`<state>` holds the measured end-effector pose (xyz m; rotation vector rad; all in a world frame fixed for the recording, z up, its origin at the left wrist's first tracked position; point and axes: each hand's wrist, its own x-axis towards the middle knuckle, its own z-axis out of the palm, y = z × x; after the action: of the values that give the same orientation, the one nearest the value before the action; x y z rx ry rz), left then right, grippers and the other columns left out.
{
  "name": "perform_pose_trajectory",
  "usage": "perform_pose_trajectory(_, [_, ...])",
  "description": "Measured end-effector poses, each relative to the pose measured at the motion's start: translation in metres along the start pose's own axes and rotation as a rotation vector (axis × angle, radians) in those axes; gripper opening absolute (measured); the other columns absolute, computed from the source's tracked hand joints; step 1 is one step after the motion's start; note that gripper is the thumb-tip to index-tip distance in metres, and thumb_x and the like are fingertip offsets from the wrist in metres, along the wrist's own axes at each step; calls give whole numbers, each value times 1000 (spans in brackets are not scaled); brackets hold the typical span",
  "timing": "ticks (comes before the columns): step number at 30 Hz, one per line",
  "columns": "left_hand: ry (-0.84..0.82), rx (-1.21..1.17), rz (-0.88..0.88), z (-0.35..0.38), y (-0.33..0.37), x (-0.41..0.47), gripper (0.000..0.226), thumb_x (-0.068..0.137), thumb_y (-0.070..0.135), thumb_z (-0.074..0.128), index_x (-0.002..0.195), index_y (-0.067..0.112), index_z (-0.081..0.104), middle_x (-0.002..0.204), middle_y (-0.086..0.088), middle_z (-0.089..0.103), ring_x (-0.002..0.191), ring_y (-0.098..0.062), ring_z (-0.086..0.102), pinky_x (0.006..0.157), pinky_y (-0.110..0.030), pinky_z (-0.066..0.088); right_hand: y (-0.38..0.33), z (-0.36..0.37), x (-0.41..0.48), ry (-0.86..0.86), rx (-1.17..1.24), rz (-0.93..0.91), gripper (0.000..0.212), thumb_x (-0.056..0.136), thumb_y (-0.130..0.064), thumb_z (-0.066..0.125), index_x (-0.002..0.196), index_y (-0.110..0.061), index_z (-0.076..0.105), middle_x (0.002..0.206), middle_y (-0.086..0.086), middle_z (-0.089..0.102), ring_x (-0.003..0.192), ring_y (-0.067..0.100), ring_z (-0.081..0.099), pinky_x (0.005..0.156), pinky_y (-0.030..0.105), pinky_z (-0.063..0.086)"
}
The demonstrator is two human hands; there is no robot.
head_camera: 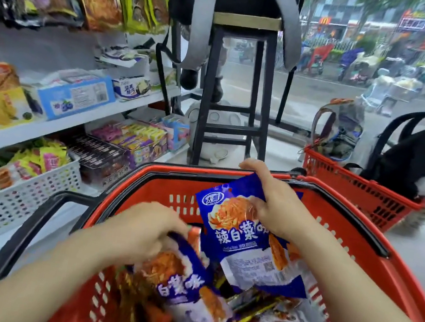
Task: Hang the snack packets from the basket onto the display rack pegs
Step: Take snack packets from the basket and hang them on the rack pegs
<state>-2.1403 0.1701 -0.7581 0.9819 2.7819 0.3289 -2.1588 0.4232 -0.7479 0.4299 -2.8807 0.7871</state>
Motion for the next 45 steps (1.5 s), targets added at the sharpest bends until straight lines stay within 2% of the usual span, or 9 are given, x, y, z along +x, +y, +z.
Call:
perform_pose_trajectory(5, [249,-176,106,-47,9,-24,18,89,18,67,92,36,65,82,25,59,83,4,55,70,-13,39,-35,-18,0,-44,77,-122,43,93,0,52,70,-35,65,92,-6,60,84,11,60,78,34,49])
perform_pose_trajectory(12, [380,-15,154,-62,20,-27,23,82,22,50,98,38,57,94,15,56,77,5,52,66,-26,45,-76,-8,5,-251,442,-58,26,88,-3,50,73,-2,71,48,-7,55,43,4,43,52,20,38])
perform_pose_trajectory(16, [468,-56,130,-72,10,-23,23,84,17,51,96,36,57,96,14,56,83,-5,55,70,-26,47,-76,-13,17,-352,686,84,42,66,-44,62,91,-13,74,97,7,73,92,28,66,91,52,50])
perform_pose_trajectory(19, [481,-194,102,-100,11,-24,22,83,13,52,91,29,66,96,12,58,89,-6,57,76,-27,48,-95,-37,24,-396,742,92,24,84,-32,69,94,-12,76,94,9,76,88,27,70,89,41,54])
perform_pose_trajectory(24, [592,-262,-56,-202,34,-55,13,80,25,65,87,25,76,115,13,63,114,-8,54,94,-25,43,-152,-106,45,-204,762,172,34,94,-30,61,80,-1,72,64,24,63,53,17,52,56,28,40])
perform_pose_trajectory(28, [670,-639,-294,-321,68,-104,29,80,6,74,72,33,73,68,13,69,63,1,61,61,-22,49,-209,-197,63,60,668,313,42,93,-30,63,73,7,64,56,20,50,47,18,41,50,25,30])
perform_pose_trajectory(34, [570,-378,-463,-517,136,-190,22,85,6,57,87,22,73,64,19,62,68,13,55,60,-5,38,-326,-367,88,142,697,222,44,87,-36,68,79,7,66,89,35,62,61,18,48,66,30,35])
perform_pose_trajectory(41, [606,122,-526,-627,217,-248,27,69,22,34,64,15,59,54,4,50,58,-20,43,53,-35,42,-435,-470,86,27,823,66,55,89,-31,68,52,0,41,55,4,27,53,12,26,52,30,17])
perform_pose_trajectory(45, [733,111,-727,-653,232,-270,33,86,37,30,103,29,57,53,8,49,51,-11,47,48,-28,30,-477,-475,78,-101,853,-73,62,89,-39,67,59,9,43,58,18,28,54,18,28,55,31,20])
